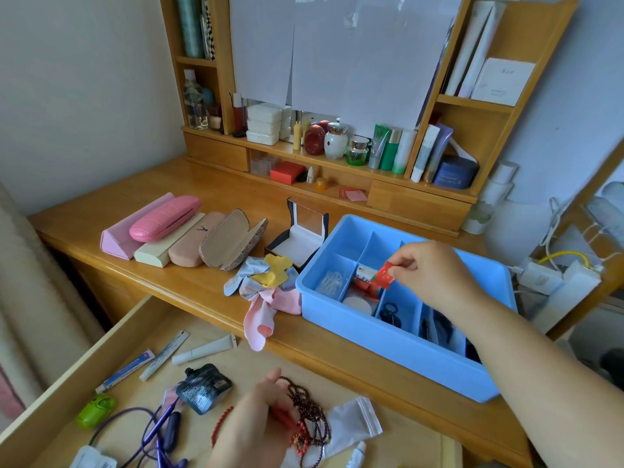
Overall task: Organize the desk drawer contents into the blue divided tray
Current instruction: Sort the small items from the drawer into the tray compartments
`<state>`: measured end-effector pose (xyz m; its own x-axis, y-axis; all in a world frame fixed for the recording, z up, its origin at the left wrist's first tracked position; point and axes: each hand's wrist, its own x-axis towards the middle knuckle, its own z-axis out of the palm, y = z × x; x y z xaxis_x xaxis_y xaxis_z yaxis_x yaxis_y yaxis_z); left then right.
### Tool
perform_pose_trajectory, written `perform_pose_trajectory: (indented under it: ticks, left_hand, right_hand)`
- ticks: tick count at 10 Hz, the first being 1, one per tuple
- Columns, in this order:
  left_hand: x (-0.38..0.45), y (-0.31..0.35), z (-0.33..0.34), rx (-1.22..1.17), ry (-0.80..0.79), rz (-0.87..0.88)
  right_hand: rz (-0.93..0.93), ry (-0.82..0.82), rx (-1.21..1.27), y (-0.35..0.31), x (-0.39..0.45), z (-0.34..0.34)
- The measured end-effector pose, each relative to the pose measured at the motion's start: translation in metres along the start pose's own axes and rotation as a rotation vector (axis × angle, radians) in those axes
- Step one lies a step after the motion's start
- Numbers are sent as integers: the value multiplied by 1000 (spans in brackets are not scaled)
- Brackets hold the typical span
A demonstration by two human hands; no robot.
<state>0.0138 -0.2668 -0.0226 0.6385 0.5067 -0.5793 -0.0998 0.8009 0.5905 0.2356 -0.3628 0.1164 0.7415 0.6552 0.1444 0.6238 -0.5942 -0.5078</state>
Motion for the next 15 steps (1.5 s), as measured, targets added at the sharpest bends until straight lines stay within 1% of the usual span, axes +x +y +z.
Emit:
perform_pose_trajectory:
  ticks: [1, 2, 3, 4, 5, 6, 7, 8, 9, 10, 11, 12, 13, 14, 15]
  left_hand:
    - [5, -2, -4, -69, 141, -112]
    - [-4, 0, -13, -73, 60, -179]
    - [-4, 2, -15, 40, -63, -172]
    - [-10, 5, -6, 118, -123, -128]
    - [-22, 9, -3, 396, -189, -17]
    - [-31, 12, 6, 719, -219, 144]
    - [-40, 17, 23, 877, -279, 294]
    - [-42, 18, 32, 996, -359, 398]
    - [-43, 19, 36, 995, -381, 392]
    - [-33, 16, 29, 694, -156, 256]
    - [-20, 22, 5, 423, -3, 54]
    - [-6, 28, -36, 356, -83, -6]
    - [-11, 23, -43, 234, 33, -107]
    - [-17, 19, -30, 220, -119, -206]
    - [-10, 17, -31, 154, 32, -52]
  right_hand:
    - [-7, -60, -150, 3, 19, 18]
    - [-5, -147, -361, 1, 28, 34]
    - [-34, -191, -591, -6, 32, 45]
    - [-92, -209, -751, -13, 31, 55]
    - [-62, -156, -622, -14, 27, 48]
    - [-121, 24, -151, -14, 2, 31]
    - [-240, -256, 229, -29, -55, 30]
    - [-227, -449, 317, -28, -95, 39]
    - [-128, -441, 483, -22, -93, 36]
    - [-16, -195, 447, -10, -60, 21]
    - [37, -34, 284, 5, -20, 6]
    - [13, -15, 77, 11, 7, 13]
    - [0, -19, -41, 5, 22, 29]
    - [32, -77, -226, -1, 31, 42]
    - [-7, -100, -472, -7, 32, 52]
